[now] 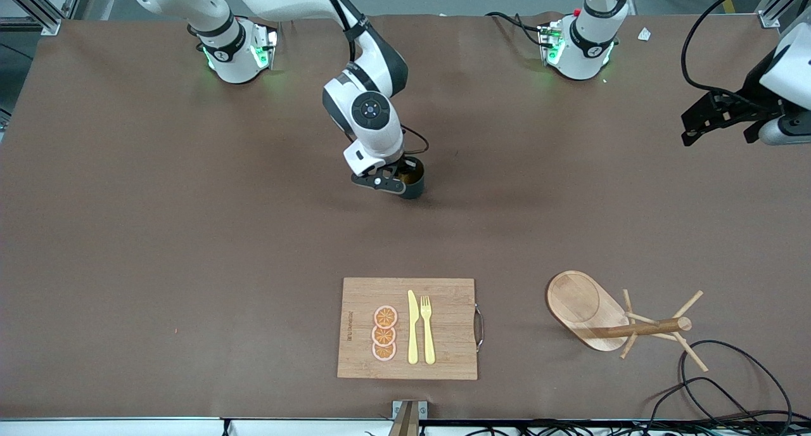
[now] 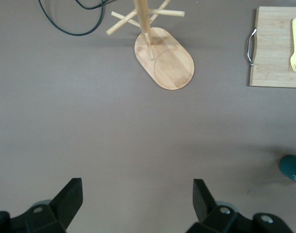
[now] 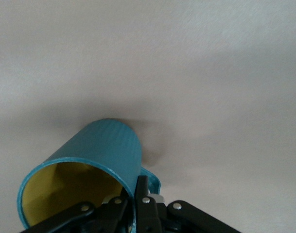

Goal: Pass cup and hang on rack
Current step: 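Lift the teal mug with the right gripper toward the table middle, then set the mug down with the right gripper while the left gripper approaches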

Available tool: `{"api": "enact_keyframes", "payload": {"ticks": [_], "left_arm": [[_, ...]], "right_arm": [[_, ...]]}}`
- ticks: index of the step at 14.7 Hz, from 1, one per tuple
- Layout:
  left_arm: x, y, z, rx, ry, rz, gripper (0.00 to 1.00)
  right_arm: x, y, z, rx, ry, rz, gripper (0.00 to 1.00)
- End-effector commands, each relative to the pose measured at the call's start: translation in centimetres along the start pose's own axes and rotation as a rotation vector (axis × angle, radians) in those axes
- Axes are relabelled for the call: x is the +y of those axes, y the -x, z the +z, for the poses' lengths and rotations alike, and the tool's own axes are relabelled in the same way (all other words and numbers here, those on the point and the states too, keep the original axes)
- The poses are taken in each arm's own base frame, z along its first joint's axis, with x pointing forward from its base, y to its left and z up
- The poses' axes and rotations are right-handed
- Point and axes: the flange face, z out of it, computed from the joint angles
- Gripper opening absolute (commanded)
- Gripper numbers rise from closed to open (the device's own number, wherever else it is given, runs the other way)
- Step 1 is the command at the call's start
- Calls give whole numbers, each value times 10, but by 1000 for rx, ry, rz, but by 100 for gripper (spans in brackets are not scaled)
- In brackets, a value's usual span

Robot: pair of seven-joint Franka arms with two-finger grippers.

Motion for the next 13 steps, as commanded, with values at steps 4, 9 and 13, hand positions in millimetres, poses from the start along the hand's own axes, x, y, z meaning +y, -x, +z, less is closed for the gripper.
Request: {"api": "enact_keyframes", "payload": {"ticks": [4, 9, 13], "left_arm": [[54, -2, 25, -28, 15, 66, 100], [120, 5, 44, -39, 23, -53, 100], [204, 27, 67, -55, 17, -175, 100]], "right_arm": [[-2, -3, 2, -14, -6, -42, 86], [1, -4, -43, -16, -25, -70, 100], [58, -55, -130, -63, -31, -180, 100]]}}
